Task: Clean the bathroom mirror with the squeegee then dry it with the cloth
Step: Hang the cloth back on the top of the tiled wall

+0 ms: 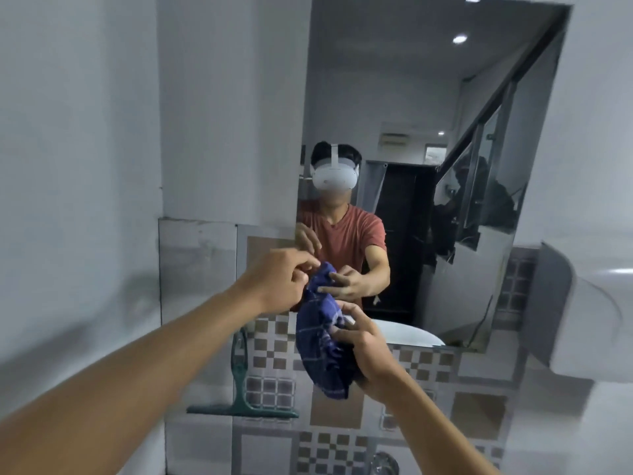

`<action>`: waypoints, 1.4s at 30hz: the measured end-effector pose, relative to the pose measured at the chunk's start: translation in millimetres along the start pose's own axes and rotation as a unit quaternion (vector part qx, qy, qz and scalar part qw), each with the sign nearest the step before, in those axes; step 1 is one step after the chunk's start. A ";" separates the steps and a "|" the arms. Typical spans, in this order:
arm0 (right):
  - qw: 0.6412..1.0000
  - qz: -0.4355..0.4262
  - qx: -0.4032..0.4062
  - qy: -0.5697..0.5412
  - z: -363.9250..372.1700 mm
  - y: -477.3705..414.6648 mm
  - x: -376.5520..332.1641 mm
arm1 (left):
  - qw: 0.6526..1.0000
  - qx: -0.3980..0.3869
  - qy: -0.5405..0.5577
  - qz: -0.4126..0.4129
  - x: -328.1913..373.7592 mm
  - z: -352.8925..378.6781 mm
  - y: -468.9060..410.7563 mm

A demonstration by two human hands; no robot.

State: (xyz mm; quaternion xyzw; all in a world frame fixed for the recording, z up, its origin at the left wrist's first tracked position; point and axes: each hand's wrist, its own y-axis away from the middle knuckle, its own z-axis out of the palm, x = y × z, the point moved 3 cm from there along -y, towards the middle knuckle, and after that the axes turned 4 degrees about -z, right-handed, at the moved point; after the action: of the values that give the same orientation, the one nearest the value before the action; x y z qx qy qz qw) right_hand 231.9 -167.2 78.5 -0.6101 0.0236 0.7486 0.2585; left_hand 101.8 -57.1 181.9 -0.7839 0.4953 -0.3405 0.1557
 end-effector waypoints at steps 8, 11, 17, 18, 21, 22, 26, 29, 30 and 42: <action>0.991 0.012 -0.052 -0.124 21.0 21.6 -39.9 | 0.956 -0.111 0.223 -0.157 -10.9 4.5 32.7; 0.991 0.031 -0.045 -0.119 23.6 23.4 -49.1 | 0.971 -0.076 0.169 -0.154 -5.2 -12.8 31.4; 0.980 -0.084 -0.062 0.172 48.2 18.6 -76.2 | 0.989 -0.001 0.071 -0.130 2.0 -49.6 28.2; 0.968 -0.118 -0.052 0.217 54.5 15.3 -77.3 | 0.989 0.004 0.073 -0.131 0.0 -55.4 28.8; 0.922 -0.198 -0.007 0.331 69.6 -0.1 -77.9 | 0.989 0.004 0.065 -0.130 -8.9 -73.3 32.7; 0.913 -0.211 0.000 0.350 75.2 -5.5 -78.5 | 0.990 0.004 0.057 -0.129 -13.7 -78.7 34.3; 0.896 -0.241 0.010 0.372 101.0 -29.9 -75.9 | 0.989 0.041 0.032 -0.140 -38.1 -100.9 36.0; 0.892 -0.258 -0.012 0.371 125.7 -50.3 -76.7 | 0.984 0.094 0.014 -0.148 -58.3 -119.8 31.5; 0.890 -0.259 -0.016 0.375 133.1 -58.8 -77.1 | 0.983 0.112 0.006 -0.147 -64.2 -125.9 28.9; 0.670 -0.352 -0.026 0.653 189.4 -145.4 -62.8 | 0.955 0.176 -0.184 -0.154 -125.3 -137.8 -13.2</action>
State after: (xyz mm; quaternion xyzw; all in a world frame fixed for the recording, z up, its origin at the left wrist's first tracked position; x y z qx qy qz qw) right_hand 129.3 2.6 225.5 -0.9125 -0.0495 0.0129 0.4059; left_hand -18.9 72.4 241.2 -0.8597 0.2638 -0.2919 0.3258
